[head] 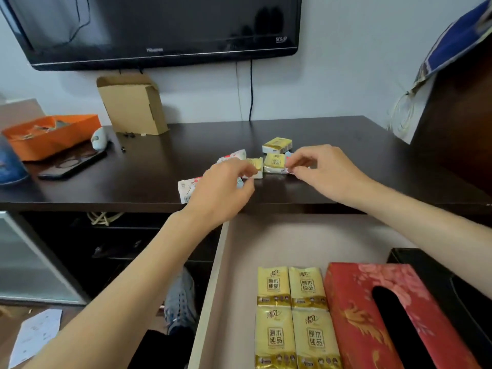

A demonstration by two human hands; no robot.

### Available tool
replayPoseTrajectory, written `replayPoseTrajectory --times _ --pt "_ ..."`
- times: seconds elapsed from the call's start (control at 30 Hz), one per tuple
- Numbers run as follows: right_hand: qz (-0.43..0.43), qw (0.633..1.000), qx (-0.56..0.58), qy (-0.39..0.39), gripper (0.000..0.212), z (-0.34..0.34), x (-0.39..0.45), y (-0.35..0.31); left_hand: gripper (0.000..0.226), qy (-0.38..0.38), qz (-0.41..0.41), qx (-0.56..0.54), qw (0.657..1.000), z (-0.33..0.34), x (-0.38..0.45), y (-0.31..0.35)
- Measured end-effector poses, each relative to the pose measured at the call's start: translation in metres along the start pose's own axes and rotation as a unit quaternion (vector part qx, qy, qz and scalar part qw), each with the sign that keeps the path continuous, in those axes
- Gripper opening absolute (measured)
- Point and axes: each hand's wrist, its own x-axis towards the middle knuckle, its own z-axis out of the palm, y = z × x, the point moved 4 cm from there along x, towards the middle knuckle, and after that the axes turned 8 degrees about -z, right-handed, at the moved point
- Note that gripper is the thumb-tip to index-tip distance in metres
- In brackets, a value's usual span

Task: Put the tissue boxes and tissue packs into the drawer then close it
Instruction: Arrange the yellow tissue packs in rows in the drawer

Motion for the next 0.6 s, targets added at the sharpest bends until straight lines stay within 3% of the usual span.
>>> replayPoseTrajectory --times 0.1,0.2,0.27,0.37,0.47,0.6 --pt "-0.013 0.992 -0.121 -0.033 0.031 0.008 0.041 0.016 0.04 -0.075 0.019 0.136 0.988 0.015 0.044 0.003" --pt "-0.04 0.963 -0.238 -0.118 0.048 0.025 0.062 0.032 0.044 -0.145 0.043 0.296 0.943 0.035 0.072 0.003" --pt "-0.062 0.934 -0.308 -0.168 0.044 0.033 0.066 0.042 0.039 -0.17 0.054 0.347 0.921 0.045 0.08 0.004" --pt "-0.094 0.918 -0.342 -0.176 0.038 0.029 0.062 0.051 0.024 -0.168 0.063 0.342 0.922 0.051 0.088 0.007" --pt "-0.111 0.919 -0.343 -0.159 0.037 0.009 0.05 0.063 0.031 -0.19 0.048 0.268 0.943 0.058 0.091 0.014" --pt "-0.078 0.945 -0.27 -0.166 0.027 -0.016 0.029 0.077 0.028 -0.2 0.056 0.18 0.962 0.067 0.087 0.029"
